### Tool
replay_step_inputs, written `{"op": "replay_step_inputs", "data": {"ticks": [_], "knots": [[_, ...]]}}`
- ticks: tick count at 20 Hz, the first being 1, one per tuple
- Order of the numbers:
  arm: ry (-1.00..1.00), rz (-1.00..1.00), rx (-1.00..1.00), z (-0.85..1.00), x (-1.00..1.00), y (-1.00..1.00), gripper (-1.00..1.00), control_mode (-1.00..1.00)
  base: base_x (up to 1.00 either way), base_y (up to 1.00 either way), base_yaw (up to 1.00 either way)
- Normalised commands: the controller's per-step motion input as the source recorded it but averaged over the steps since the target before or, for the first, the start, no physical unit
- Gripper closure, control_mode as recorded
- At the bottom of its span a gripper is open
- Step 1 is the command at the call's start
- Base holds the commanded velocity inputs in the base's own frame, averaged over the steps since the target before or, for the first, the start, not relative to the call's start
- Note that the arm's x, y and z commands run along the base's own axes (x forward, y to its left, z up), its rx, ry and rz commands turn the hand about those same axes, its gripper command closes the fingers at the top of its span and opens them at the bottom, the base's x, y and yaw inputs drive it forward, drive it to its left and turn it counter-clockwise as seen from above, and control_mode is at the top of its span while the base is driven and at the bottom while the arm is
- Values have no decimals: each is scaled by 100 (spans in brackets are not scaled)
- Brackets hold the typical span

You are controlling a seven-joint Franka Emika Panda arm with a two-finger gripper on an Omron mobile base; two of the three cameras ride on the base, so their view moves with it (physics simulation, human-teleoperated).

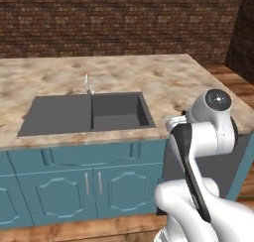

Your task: Grab the spray bottle from the cabinet, then place it next to the cutting board for sanitizing. Then grab the dish brush from the countertop next to the sink and place it next to the cutting board.

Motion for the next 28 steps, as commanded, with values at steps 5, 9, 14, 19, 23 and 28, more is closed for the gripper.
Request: {"op": "replay_step_inputs", "data": {"ticks": [5,9,14,19,23,28], "knots": [[0,0,0,0,0,0,-100,100,52,-96,7],[0,0,0,0,0,0,-100,100,80,-30,0],[0,0,0,0,0,0,-100,100,67,-34,0],[14,10,11,-49,27,-69,-100,-100,4,-9,0],[39,7,9,-93,29,-12,-100,-100,0,0,0],[29,8,4,-75,39,-6,-100,-100,0,0,0]]}}
